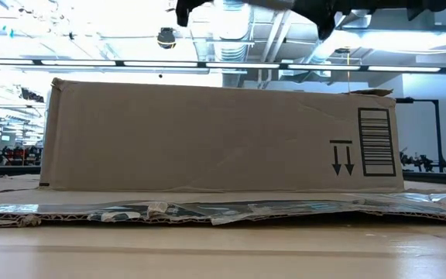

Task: Unpack boxes
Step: Break down the box until it is fully flat

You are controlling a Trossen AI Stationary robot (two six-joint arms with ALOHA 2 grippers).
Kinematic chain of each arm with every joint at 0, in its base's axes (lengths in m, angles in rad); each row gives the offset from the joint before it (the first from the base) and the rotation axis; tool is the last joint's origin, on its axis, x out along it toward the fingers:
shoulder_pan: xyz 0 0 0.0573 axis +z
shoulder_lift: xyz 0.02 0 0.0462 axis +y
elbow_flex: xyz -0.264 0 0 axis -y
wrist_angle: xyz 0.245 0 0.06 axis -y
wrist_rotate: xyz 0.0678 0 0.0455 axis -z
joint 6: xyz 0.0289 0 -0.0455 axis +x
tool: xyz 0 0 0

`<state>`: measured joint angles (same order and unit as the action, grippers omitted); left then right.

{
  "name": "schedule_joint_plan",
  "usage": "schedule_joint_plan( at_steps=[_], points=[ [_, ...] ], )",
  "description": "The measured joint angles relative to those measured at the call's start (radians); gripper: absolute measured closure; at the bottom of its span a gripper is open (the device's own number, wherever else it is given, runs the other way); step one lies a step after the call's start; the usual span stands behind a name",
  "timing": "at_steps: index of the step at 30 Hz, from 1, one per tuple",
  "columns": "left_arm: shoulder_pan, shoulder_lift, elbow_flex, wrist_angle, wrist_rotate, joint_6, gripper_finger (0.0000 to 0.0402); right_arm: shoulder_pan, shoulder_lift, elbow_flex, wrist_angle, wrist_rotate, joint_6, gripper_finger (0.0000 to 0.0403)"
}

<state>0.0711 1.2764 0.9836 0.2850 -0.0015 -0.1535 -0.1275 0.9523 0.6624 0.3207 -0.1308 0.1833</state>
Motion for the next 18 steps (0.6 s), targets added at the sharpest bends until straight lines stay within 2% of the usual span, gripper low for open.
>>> schedule_joint_plan(
  at_steps=[15, 18],
  points=[
    [-0.002, -0.002, 0.0, 0.113, 0.026, 0.01, 0.0293, 0.011, 0.199, 0.002, 0.422, -0.026, 0.025, 0.0175],
    [-0.002, -0.002, 0.0, 0.123, 0.026, 0.014, 0.0293, 0.017, 0.234, 0.023, 0.443, -0.026, 0.026, 0.0175]
  ],
)
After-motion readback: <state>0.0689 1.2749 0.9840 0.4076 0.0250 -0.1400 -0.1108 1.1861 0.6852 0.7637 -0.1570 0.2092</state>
